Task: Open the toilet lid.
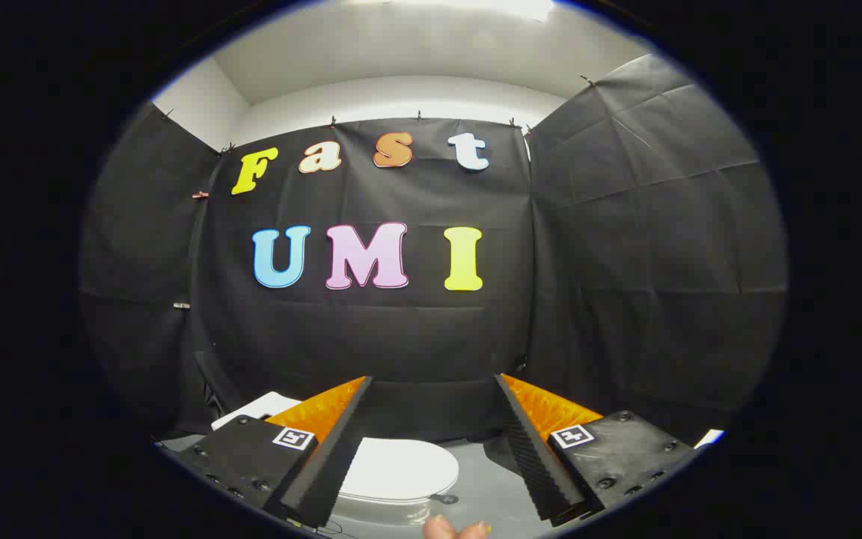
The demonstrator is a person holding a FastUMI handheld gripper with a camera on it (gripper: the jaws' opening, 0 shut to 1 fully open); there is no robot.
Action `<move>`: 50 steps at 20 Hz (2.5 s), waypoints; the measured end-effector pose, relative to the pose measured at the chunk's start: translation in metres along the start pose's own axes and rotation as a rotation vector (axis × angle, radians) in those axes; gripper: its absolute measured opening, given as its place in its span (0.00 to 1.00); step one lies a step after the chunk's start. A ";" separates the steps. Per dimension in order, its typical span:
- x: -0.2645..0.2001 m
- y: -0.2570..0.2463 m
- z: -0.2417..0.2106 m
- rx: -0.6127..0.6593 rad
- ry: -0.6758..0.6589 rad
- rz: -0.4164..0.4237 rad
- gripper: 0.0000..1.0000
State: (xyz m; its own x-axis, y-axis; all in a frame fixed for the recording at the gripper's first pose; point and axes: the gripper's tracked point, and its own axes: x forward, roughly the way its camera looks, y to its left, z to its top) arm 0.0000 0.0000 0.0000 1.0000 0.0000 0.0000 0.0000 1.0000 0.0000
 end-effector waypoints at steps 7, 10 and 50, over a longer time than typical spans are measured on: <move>0.000 0.002 -0.001 -0.003 0.003 0.003 0.99; 0.000 0.003 -0.001 -0.005 0.000 0.004 0.99; 0.056 0.012 -0.145 0.018 0.079 0.026 0.99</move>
State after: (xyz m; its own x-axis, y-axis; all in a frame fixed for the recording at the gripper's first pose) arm 0.0558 0.0123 -0.1452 0.9966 0.0267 -0.0786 -0.0253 0.9995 0.0187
